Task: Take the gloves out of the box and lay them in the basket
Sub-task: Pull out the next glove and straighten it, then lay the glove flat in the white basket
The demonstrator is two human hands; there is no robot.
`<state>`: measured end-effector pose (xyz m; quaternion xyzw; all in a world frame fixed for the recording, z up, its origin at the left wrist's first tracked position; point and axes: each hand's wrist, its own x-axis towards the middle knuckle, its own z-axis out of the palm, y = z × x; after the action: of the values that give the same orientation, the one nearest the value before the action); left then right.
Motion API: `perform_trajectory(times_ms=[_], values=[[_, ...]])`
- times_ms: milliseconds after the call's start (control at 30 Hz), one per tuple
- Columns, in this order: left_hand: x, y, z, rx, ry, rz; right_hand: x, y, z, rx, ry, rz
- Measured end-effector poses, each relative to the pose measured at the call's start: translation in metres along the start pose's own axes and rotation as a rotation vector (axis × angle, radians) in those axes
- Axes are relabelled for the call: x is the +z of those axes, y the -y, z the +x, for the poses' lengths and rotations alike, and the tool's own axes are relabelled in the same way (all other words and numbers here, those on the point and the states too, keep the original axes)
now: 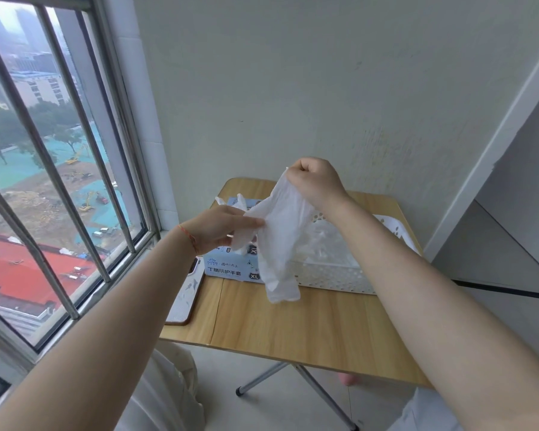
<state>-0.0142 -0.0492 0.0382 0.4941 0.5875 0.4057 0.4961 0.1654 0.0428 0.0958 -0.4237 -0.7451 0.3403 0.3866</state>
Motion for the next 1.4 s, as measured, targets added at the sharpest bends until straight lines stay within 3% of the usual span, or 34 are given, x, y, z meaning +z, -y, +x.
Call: perform_trajectory(times_ms=[100,200,333,400,533,633,900,1033,1133,1233,1400], values=[[-0.010,0.007,0.006,0.034,-0.116,-0.246,0.003,-0.003,0.003,0.121,0.058,0.054],[-0.012,0.001,0.014,0.059,-0.201,-0.366,0.008,-0.005,0.006,0.326,0.085,0.361],[0.005,-0.011,0.039,0.106,-0.506,0.001,0.005,-0.023,0.010,0.520,0.090,0.482],[0.016,-0.010,0.059,0.142,-0.529,0.217,-0.001,-0.034,0.007,0.560,0.081,0.457],[0.050,-0.012,0.092,0.129,-0.491,0.618,-0.029,-0.066,0.000,0.653,0.008,0.375],[0.076,-0.015,0.108,0.121,-0.434,0.776,-0.051,-0.090,-0.004,0.689,-0.042,0.296],[0.127,-0.016,0.144,0.195,-0.367,1.061,-0.088,-0.140,-0.018,0.492,-0.051,-0.533],[0.138,-0.017,0.138,0.418,-0.399,1.173,-0.083,-0.156,-0.023,0.423,0.101,-0.765],[0.150,-0.019,0.126,0.493,-0.160,1.149,-0.081,-0.159,-0.023,0.418,0.175,-0.841],[0.151,-0.011,0.118,0.293,0.122,1.252,-0.080,-0.154,-0.021,0.438,0.211,-0.879],[0.134,-0.011,0.109,0.238,0.141,1.322,-0.083,-0.158,-0.022,0.363,0.222,-0.957]])
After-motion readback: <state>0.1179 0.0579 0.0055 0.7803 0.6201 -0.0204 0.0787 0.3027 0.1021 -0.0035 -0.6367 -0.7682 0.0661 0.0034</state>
